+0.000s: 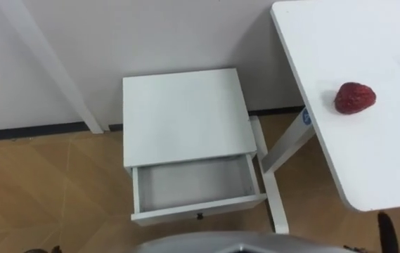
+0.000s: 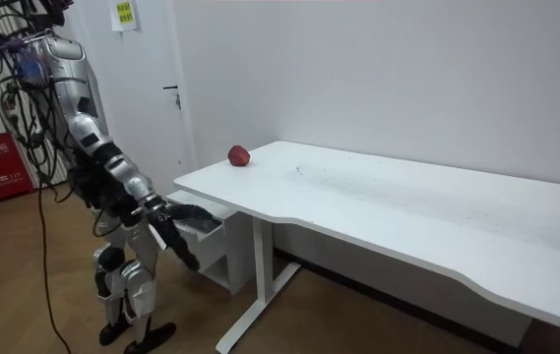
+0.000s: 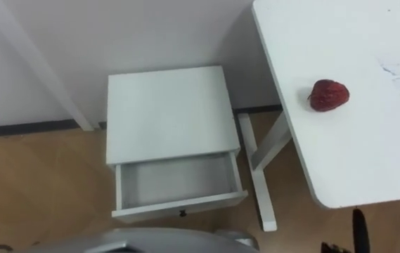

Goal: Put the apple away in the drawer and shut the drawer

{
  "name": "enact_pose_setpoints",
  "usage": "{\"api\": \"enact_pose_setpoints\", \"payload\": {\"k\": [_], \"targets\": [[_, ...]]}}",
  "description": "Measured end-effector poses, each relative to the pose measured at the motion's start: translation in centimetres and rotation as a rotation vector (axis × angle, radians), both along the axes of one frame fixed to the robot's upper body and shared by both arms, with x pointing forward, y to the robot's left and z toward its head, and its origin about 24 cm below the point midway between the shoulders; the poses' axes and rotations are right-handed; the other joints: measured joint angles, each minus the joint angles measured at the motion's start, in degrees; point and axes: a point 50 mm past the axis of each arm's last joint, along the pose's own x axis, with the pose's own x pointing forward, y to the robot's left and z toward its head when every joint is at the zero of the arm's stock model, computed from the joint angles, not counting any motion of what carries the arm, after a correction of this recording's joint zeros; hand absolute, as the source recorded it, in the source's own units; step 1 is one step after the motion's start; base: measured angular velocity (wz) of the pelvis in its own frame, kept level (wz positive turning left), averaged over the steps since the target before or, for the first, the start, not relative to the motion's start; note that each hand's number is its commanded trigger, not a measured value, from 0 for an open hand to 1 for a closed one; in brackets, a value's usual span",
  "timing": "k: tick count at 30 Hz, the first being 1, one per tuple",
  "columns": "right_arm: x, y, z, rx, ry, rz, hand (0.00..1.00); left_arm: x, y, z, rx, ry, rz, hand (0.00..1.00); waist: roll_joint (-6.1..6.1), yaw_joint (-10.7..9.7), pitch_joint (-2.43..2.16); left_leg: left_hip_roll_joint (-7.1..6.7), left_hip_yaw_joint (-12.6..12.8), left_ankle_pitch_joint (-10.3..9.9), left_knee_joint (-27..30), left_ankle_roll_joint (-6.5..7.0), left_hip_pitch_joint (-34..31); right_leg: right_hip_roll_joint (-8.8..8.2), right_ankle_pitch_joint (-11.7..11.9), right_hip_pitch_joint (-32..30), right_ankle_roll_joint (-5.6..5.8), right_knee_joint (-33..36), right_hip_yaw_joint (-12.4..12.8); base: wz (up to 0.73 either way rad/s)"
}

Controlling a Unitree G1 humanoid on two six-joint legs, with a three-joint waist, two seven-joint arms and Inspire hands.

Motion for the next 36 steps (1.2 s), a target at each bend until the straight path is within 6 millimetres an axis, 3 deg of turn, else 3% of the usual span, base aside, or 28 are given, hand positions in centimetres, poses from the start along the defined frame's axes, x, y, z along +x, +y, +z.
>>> {"api": "enact_pose_setpoints", "payload": {"k": [4, 6, 9, 11, 13, 14, 17, 23, 25, 26, 29, 36], "targets": [[1.6, -2.0, 2.3, -0.077, -0.037, -0.067, 0.00, 0.3, 0.5, 0.3, 0.020, -0.033, 0.016, 0.00, -0.83, -0.65, 0.00, 0.05, 0.02, 0.00, -0.27, 0.00, -0.31, 0.11, 0.01, 0.10, 0.00, -0.23, -0.10, 0.00], [2.5, -3.2, 4.0, -0.121, -0.072, -0.098, 0.00, 0.1, 0.7, 0.5, 0.029, -0.034, 0.014, 0.00, -0.57, -0.89, 0.10, 0.04, 0.15, 0.00, -0.25, 0.00, -0.31, 0.13, 0.01, -0.04, 0.00, -0.03, 0.13, -0.04], [4.3, -5.5, 7.2, -0.264, -0.068, -0.084, 0.00, 0.2, 1.2, 0.8, 0.049, -0.052, 0.005, 0.00, -0.33, -1.61, 0.04, 0.02, 0.04, 0.00, -0.27, 0.00, -0.30, 0.24, 0.01, 0.02, 0.01, -0.05, 0.72, 0.01], [5.9, -6.7, 10.5, -0.417, -0.065, -0.041, 0.00, 0.3, 1.2, 0.8, 0.049, -0.058, -0.001, 0.00, 0.11, -1.59, 0.03, 0.03, -0.01, 0.00, -0.36, 0.00, -0.44, 0.27, 0.01, -0.12, 0.02, -0.18, 0.46, 0.00], [6.9, -7.2, 12.6, -0.535, -0.028, -0.003, 0.00, 0.4, 1.1, 0.7, 0.047, -0.057, -0.017, 0.00, 0.35, -1.50, -0.12, 0.09, -0.02, 0.00, -0.25, 0.00, -1.08, 0.32, 0.03, -0.79, -0.01, -0.12, 0.56, 0.00], [7.4, -7.3, 13.7, -0.627, 0.012, 0.040, 0.00, 0.6, 1.1, 0.8, 0.047, -0.061, -0.028, 0.00, 0.50, -1.38, 0.06, 0.17, 0.07, 0.01, -0.21, -0.02, -1.23, 0.42, 0.08, -0.97, -0.09, -0.12, 0.90, -0.03], [8.4, -7.0, 15.5, -0.785, 0.100, 0.128, 0.00, 0.7, 0.7, 0.6, 0.039, -0.053, -0.059, 0.00, 0.93, -0.61, 0.01, 0.23, 0.10, 0.01, -0.26, -0.03, -1.16, 0.50, 0.09, -0.95, -0.11, -0.20, 0.72, 0.00], [10.5, -5.5, 16.5, -1.051, 0.284, 0.363, 0.00, 1.1, 0.5, 0.6, 0.041, -0.057, -0.105, 0.00, 1.20, 1.41, -0.14, 0.21, 0.23, 0.02, -0.09, -0.03, -1.05, 0.45, 0.09, -0.95, -0.11, -0.15, 1.22, -0.01], [11.0, -5.1, 16.6, -1.095, 0.301, 0.419, 0.00, 1.0, 0.5, 0.6, 0.040, -0.056, -0.107, 0.00, 1.02, 1.73, -0.08, 0.20, 0.18, 0.01, -0.06, -0.03, -1.03, 0.44, 0.09, -0.99, -0.10, -0.20, 1.19, 0.00], [11.5, -4.7, 16.6, -1.124, 0.310, 0.461, 0.00, 1.0, 0.4, 0.6, 0.039, -0.054, -0.112, 0.00, 0.50, 1.94, 0.21, 0.22, 0.17, 0.01, -0.07, -0.03, -1.09, 0.44, 0.09, -1.01, -0.10, -0.23, 1.14, 0.00], [12.6, -3.8, 16.6, -1.173, 0.308, 0.579, 0.00, 1.2, 0.2, 0.5, 0.034, -0.051, -0.132, 0.00, 0.32, 2.23, 0.07, 0.24, 0.04, 0.01, -0.17, -0.03, -1.72, 0.41, 0.10, -1.50, -0.12, -0.23, 0.83, 0.00], [14.0, -2.5, 16.4, -1.281, 0.301, 0.810, 0.00, 1.5, -0.1, 0.4, -0.001, -0.052, -0.159, 0.00, -0.50, 3.39, 0.32, 0.30, -0.11, 0.04, 0.19, -0.06, -1.55, 0.27, 0.15, -1.22, -0.17, -0.54, -0.02, 0.01]]}}
